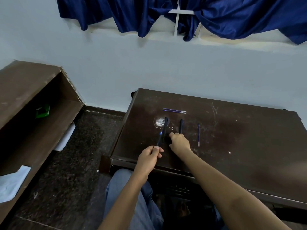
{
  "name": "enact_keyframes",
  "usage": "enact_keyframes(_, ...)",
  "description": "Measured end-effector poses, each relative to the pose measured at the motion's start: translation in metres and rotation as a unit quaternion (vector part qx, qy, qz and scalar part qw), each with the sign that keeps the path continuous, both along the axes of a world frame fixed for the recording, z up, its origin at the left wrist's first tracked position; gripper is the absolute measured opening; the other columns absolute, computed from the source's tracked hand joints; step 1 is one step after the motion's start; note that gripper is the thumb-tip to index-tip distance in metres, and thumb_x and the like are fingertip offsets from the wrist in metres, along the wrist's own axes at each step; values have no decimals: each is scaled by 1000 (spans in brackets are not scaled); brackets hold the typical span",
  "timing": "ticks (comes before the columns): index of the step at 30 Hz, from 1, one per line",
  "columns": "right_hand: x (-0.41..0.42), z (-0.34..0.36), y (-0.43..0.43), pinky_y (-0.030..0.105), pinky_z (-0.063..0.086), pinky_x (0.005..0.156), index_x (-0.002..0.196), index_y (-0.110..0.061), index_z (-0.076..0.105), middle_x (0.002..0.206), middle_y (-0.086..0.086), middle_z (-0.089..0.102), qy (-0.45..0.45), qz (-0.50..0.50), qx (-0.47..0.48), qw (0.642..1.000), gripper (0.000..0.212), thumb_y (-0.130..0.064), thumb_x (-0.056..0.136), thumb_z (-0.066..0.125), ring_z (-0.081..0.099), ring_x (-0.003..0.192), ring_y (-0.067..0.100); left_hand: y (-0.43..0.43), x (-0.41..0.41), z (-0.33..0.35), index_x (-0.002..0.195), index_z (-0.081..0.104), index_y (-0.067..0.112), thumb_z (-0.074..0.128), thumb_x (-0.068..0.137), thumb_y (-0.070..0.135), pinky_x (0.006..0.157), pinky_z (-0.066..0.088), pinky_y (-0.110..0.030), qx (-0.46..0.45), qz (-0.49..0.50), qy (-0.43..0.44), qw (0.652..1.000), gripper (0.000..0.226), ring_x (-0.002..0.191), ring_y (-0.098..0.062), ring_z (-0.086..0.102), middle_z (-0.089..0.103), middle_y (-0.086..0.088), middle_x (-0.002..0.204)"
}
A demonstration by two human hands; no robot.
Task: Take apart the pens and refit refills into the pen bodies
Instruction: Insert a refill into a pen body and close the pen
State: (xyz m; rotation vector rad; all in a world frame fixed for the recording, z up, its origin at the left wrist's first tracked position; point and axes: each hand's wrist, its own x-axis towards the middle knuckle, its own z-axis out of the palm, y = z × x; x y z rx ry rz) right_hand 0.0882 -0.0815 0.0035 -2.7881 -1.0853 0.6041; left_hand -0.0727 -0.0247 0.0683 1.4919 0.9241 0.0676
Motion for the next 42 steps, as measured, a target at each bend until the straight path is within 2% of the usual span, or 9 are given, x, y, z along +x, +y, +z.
enact_keyframes(3, -6, -6, -2, 40, 51, 85, 119, -10, 51, 118, 10, 59, -12, -7, 11, 1000, 28, -10, 91, 52, 52, 115, 28, 1, -2, 0, 90, 65, 24, 40, 101, 27, 64, 39, -21, 4, -1, 4, 1000, 27, 66, -6, 47, 56, 7, 76)
enact_keyframes(6, -7, -7, -9, 37, 52, 81, 107, -10, 62, 101, 8, 66, 47, -97, 154, 982, 22, -12, 88, 52, 61, 96, 26, 1, -5, 3, 92, 65, 23, 39, 101, 28, 65, 39, -22, 7, -7, 4, 1000, 28, 67, -6, 47, 55, 6, 77)
enact_keyframes(8, -4, 1, -13, 32, 53, 75, 97, -12, 67, 88, 7, 67, 179, -191, 296, 919, 18, -11, 90, 51, 63, 78, 18, 1, -8, 6, 92, 65, 23, 39, 101, 27, 64, 38, -21, 9, -13, 2, 1000, 28, 67, -6, 47, 55, 6, 77)
enact_keyframes(11, 3, 27, -23, 27, 52, 62, 94, -13, 68, 69, 8, 59, 374, -237, 396, 804, 26, -6, 95, 44, 57, 62, 15, 1, -14, 13, 93, 67, 21, 39, 102, 27, 61, 37, -19, 10, -31, -3, 999, 30, 64, -6, 46, 54, 5, 76)
enact_keyframes(14, 10, 63, -35, 24, 45, 57, 97, -6, 66, 59, 3, 48, 436, -177, 430, 771, 21, -1, 94, 46, 48, 53, 12, -1, -19, 21, 95, 68, 20, 38, 102, 26, 57, 35, -18, 3, -51, -13, 999, 31, 61, -6, 43, 54, 5, 74)
enact_keyframes(23, 6, 127, -60, 22, 41, 53, 91, -6, 57, 54, 4, 48, 433, -66, 431, 789, 9, -2, 95, 50, 43, 51, 14, -17, -33, 41, 94, 71, 20, 40, 101, 25, 57, 35, -15, 23, -86, -37, 995, 32, 60, -2, 44, 56, 6, 72)
enact_keyframes(33, -31, 133, -61, 21, 42, 54, 93, -12, 60, 58, 1, 50, 343, 42, 345, 873, 8, -15, 95, 52, 46, 52, 13, -29, -34, 58, 93, 70, 19, 39, 101, 23, 52, 34, -18, 15, -90, -51, 995, 32, 57, -5, 41, 56, 5, 72)
enact_keyframes(38, -57, 114, -56, 31, 34, 56, 87, -24, 49, 60, -8, 42, 321, -17, 381, 867, 11, -24, 97, 45, 38, 54, 12, -34, -29, 56, 79, 68, 25, 44, 98, 19, 60, 40, -20, 85, -37, -38, 995, 31, 64, -5, 52, 64, 9, 72)
enact_keyframes(42, -69, 102, -50, 31, 37, 66, 85, -25, 45, 67, -8, 44, 276, -90, 392, 873, 10, -26, 95, 44, 40, 62, 10, -39, -20, 48, 80, 68, 24, 47, 96, 17, 53, 39, -5, 168, -14, -8, 986, 28, 66, -2, 56, 69, 8, 75)
